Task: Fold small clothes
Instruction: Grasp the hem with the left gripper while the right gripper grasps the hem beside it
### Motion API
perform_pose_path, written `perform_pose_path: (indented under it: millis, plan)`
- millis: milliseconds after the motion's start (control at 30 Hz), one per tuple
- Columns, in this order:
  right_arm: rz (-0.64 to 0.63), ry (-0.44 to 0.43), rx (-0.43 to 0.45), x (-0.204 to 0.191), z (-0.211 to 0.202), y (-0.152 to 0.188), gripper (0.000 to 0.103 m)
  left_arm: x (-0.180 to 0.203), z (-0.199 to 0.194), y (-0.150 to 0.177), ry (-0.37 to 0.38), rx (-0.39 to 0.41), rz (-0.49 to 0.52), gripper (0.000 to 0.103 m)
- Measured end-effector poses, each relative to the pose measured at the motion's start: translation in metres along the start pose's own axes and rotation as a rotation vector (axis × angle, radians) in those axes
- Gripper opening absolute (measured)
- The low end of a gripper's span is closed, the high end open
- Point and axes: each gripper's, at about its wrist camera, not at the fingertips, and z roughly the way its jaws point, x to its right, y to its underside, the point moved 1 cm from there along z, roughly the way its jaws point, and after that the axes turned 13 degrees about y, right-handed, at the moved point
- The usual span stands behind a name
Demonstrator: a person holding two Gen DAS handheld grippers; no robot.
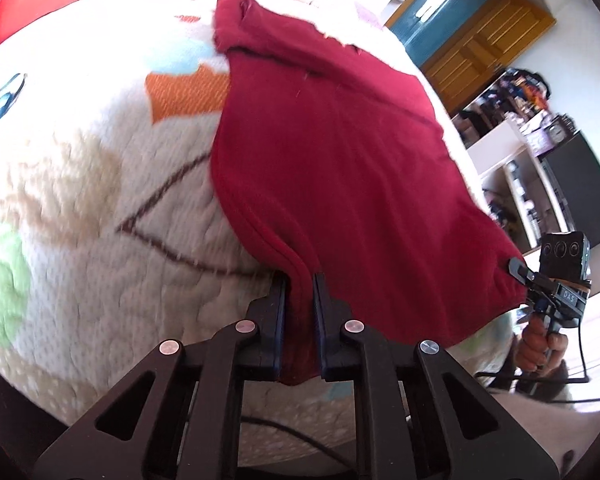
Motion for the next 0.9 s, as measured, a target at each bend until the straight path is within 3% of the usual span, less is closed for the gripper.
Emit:
perform_pose_path:
  millis: [500, 733, 900]
  plan:
    - [-0.048, -0.021, 0.167, -0.030, -0.004, -0.075, 0.012, 0.014, -0.029, -0.070, 0.039, 0.162, 0.059, 0.009]
    - [-0.070, 0.027, 0.228, -0.032, 0.012, -0.145, 0.012, 0.024, -0.022, -0.141, 0.042, 0.242, 0.099, 0.007]
    - [-0.052, 0.072, 0.230, -0.018, 0.037, -0.206, 0.012, 0.021, 0.002, -0.205, 0.005, 0.267, 0.110, 0.007]
